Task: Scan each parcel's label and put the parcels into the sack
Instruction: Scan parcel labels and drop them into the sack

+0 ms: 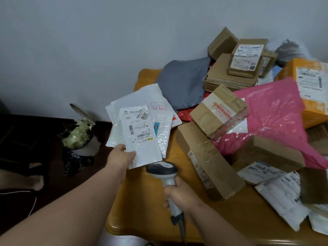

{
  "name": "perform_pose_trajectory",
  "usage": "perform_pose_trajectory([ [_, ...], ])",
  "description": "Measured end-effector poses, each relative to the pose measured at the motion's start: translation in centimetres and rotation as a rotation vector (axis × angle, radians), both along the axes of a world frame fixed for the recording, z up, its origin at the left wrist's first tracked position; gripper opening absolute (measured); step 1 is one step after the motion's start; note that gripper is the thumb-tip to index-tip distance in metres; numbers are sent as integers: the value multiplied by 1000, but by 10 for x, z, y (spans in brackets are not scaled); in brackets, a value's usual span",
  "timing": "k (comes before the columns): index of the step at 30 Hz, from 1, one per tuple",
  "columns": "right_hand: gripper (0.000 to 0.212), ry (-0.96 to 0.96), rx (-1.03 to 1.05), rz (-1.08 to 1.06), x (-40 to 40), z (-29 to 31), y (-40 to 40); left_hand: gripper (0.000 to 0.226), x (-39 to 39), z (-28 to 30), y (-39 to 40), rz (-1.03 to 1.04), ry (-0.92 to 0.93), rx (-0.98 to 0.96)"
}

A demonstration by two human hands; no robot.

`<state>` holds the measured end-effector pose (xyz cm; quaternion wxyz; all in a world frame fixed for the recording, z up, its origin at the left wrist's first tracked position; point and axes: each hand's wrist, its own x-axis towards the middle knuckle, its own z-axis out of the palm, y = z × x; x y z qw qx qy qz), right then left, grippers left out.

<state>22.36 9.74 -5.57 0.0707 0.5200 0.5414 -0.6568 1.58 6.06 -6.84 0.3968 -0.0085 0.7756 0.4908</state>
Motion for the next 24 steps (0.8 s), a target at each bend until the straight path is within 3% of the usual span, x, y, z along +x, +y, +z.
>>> perform_pose_trajectory([
  [6, 27, 150, -39, -124, 29, 25, 1, 19, 2, 17, -15, -7, 24, 102],
  [11, 25, 308, -72, -265, 50, 55, 7, 45, 18, 42, -28, -95, 87, 174],
  [16, 19, 456, -36, -213, 72, 89, 17, 60, 55, 72, -33, -151, 155, 265],
  [19, 11, 471, 61, -167, 88, 106, 17, 59, 81, 89, -34, -111, 179, 309],
  [24, 33, 477, 165, -147, 120, 134, 10, 32, 123, 113, -30, -4, 177, 396],
])
